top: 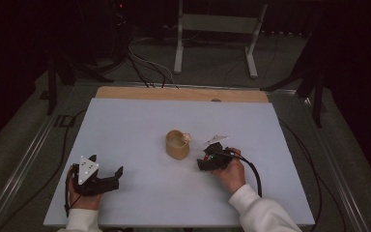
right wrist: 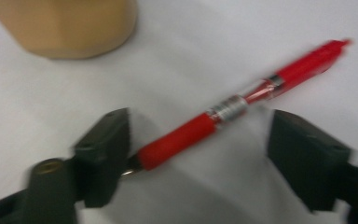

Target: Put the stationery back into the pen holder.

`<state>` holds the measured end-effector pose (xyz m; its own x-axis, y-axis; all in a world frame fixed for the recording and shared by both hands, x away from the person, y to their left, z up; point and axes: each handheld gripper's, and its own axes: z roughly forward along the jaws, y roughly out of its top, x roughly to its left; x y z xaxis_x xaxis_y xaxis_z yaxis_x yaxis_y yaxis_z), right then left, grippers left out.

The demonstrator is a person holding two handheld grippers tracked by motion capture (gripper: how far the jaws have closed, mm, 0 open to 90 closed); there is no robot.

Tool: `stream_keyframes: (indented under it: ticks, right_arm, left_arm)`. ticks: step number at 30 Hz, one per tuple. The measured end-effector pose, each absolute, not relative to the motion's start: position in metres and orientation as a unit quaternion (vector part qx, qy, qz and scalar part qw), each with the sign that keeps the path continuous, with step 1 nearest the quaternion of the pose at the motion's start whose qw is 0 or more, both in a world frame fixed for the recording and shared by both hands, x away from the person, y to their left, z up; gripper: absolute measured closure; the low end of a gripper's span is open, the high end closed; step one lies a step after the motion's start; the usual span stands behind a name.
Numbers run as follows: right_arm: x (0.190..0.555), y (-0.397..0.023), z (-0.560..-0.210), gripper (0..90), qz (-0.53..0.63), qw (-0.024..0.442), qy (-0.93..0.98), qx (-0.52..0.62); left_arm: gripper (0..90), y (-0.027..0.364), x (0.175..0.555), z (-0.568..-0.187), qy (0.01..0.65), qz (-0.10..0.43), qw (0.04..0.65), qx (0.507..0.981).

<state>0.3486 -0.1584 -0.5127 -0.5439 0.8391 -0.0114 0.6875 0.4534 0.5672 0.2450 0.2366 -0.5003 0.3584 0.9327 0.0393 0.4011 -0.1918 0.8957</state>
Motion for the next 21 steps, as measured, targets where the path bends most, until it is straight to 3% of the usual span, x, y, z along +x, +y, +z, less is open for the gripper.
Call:
stream_keyframes:
  ticks: [6,11,14,21]
  right_arm:
    - [0.344,-0.171,-0.509,59.6,0.258,0.141,0.841,0.454]
    - [0.346,-0.179,-0.507,75.9,0.252,0.134,0.843,0.456]
    - [0.348,-0.183,-0.506,81.0,0.252,0.127,0.844,0.456]
    - [0.348,-0.185,-0.506,81.4,0.260,0.127,0.845,0.450]
  left_arm:
    - [0.2,0.235,0.245,-0.500,0.471,0.312,0.424,0.708]
    - [0.2,0.235,0.245,-0.500,0.472,0.313,0.425,0.707]
    - [0.2,0.236,0.245,-0.500,0.471,0.312,0.425,0.707]
    - [0.2,0.236,0.245,-0.501,0.472,0.312,0.423,0.708]
